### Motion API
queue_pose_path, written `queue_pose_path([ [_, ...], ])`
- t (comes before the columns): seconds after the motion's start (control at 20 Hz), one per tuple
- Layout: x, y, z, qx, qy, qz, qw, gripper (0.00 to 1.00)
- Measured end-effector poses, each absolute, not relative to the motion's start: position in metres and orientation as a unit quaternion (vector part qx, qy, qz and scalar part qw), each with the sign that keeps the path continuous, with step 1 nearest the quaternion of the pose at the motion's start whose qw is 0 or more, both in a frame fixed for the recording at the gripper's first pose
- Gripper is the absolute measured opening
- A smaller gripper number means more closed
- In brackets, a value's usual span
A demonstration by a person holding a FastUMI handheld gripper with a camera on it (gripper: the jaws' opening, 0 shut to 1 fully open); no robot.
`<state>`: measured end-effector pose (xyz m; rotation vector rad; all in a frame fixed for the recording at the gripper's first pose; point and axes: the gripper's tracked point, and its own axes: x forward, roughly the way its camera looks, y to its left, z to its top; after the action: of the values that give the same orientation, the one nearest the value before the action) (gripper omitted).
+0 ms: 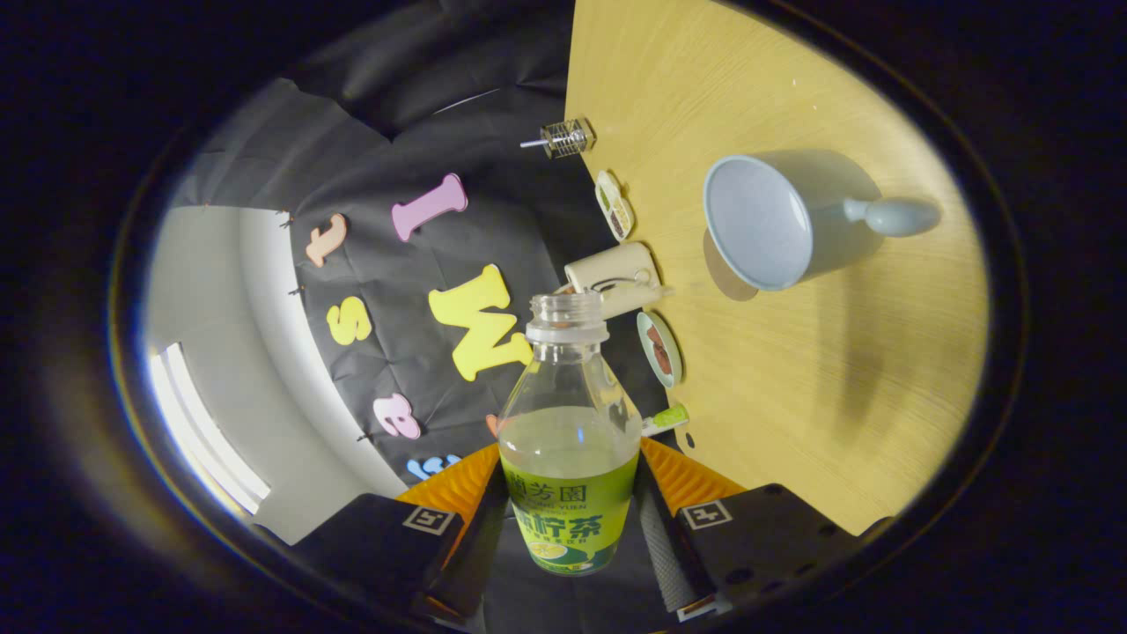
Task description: Take the bottle from table, then pour the juice into the cup, finally place the bottle on the coaster
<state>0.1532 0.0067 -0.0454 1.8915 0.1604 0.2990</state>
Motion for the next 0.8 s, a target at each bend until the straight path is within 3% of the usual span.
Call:
queue_pose_path([
  [0.8, 0.155, 0.014, -0.044, 0.836, 0.077, 0.13, 0.528, 0.78],
])
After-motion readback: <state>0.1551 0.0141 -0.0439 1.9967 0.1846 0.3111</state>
